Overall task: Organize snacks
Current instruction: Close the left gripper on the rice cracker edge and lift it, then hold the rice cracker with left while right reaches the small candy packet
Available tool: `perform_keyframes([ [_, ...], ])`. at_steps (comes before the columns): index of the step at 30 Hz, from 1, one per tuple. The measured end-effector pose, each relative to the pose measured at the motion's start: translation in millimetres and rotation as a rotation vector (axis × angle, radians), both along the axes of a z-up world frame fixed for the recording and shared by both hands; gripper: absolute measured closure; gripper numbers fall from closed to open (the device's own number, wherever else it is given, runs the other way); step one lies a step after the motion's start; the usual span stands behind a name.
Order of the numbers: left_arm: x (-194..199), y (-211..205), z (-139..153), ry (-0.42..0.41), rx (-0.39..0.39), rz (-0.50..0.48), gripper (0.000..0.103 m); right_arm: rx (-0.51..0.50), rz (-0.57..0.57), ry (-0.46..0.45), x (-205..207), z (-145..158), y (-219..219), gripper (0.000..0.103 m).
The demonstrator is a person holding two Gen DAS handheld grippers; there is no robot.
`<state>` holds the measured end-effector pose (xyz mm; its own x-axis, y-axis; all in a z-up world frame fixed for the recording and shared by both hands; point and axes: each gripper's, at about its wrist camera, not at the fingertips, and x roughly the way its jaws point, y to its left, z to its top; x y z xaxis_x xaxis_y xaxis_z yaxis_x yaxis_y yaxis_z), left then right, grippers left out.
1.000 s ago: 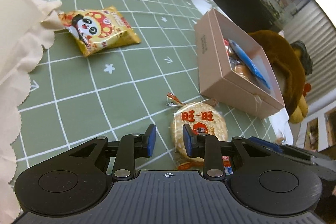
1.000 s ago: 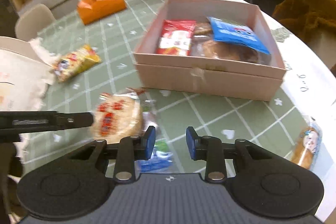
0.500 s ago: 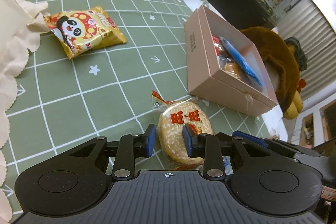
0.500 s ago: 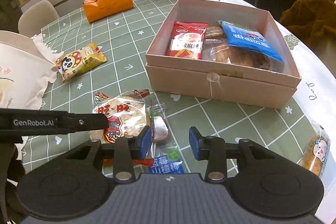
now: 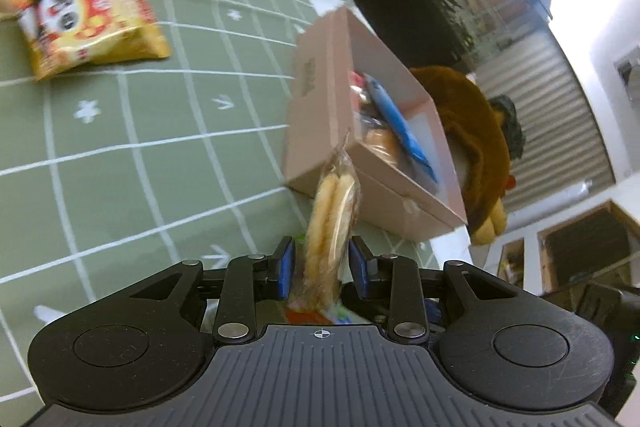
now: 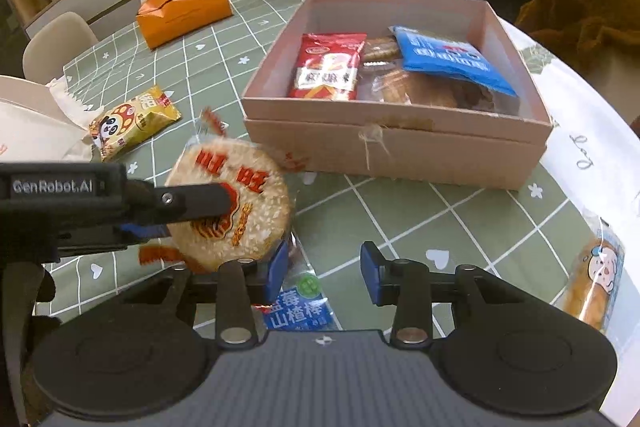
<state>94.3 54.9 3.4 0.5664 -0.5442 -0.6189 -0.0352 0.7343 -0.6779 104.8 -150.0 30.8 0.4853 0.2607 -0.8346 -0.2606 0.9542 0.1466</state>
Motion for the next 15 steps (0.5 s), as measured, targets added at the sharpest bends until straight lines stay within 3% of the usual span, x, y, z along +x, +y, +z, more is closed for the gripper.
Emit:
perform_keyframes([
  [4,-1.1,-12.0,10.8,-0.02,0.071,-0.026,0.078,-0.02,0.017,0.008,-1.8,-4.9,-0.9,0.064],
  [6,-3.2,-8.5,13.4,-0.015,0.063,-0.01,0.078,-0.024,0.029,0.009,-2.6,-4.1,-2.6,0.055],
  [8,-7.4,-1.4,17.5,-0.012,0.062,0.009,0.079,-0.018,0.043,0.012,-2.8,-4.5,-4.9,0.036],
  [11,-19.7,9.9,21.8,-0.007,0.085,0.029,0.079,0.018,0.074,0.048,-2.1,-6.8,-5.6,0.032],
  [15,-31.1,25.2,23.3,0.02,0.094,0.064,0.08,0.016,0.126,0.051,-3.4,-8.6,7.3,0.019],
])
